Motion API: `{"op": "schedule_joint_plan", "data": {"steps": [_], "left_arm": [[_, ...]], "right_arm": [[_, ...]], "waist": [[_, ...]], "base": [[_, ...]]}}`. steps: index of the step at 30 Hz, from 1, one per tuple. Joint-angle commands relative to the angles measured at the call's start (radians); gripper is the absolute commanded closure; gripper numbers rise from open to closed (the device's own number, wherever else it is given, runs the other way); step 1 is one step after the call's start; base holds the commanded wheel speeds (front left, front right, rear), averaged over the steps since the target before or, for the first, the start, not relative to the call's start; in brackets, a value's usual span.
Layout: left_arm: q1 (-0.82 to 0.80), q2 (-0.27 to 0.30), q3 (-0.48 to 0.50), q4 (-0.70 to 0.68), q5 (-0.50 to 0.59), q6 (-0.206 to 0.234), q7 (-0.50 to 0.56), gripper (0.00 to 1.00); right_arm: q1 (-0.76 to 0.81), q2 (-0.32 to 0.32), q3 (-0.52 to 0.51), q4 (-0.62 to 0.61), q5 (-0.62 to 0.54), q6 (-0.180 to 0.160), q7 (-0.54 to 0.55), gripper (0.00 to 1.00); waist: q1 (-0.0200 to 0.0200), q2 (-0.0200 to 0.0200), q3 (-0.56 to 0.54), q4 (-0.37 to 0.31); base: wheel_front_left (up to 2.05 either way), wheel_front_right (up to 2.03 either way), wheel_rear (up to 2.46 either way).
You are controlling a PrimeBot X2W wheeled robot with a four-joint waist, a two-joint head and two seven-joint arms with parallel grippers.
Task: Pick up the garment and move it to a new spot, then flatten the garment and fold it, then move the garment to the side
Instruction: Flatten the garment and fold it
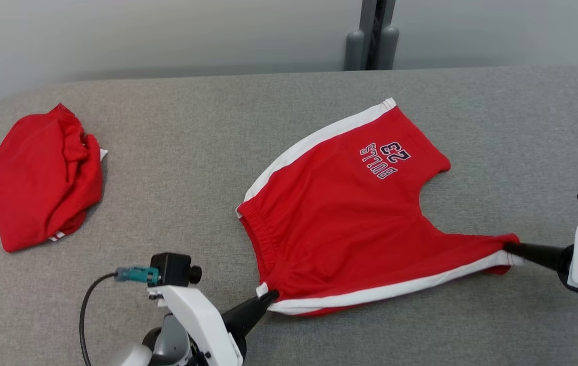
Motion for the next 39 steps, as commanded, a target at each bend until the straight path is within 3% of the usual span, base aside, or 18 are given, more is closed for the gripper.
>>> {"op": "schedule_joint_plan", "data": {"steps": [1, 8, 17, 25, 39], "left_arm": [[-0.046, 0.003, 0.015, -0.010, -0.030, 0.006, 0.039, 1.00], [-0.152, -0.032, 0.078, -0.014, -0.137, 0.037, 0.125, 1.00], [-0.273, -0.121, 0.154, 0.053, -0.252, 0.065, 0.165, 1.00], [-0.369, -0.211, 0.210, 0.152, -0.321, 0.041, 0.154, 1.00], [-0.474, -0.285, 0.222, 0.297, -0.343, -0.007, 0.103, 1.00]], "right_arm": [[-0.042, -0.003, -0.010, 0.009, 0.002, 0.000, 0.019, 1.00], [-0.181, 0.029, -0.034, 0.063, 0.009, 0.000, 0.077, 1.00], [-0.381, 0.145, -0.048, 0.254, 0.015, 0.000, 0.127, 1.00], [-0.521, 0.235, -0.058, 0.454, 0.024, 0.000, 0.154, 1.00], [-0.648, 0.285, -0.064, 0.637, -0.011, 0.000, 0.104, 1.00]], "waist": [[0.0000, -0.0001, 0.043, 0.031], [0.0000, -0.0001, 0.111, 0.064], [0.0000, -0.0001, 0.203, 0.111], [0.0000, -0.0001, 0.266, 0.153], [0.0000, -0.0001, 0.360, 0.206]], "base": [[0.00, 0.00, 0.00], [0.00, 0.00, 0.00], [0.00, 0.00, 0.00], [0.00, 0.00, 0.00], [0.00, 0.00, 0.00]]}}
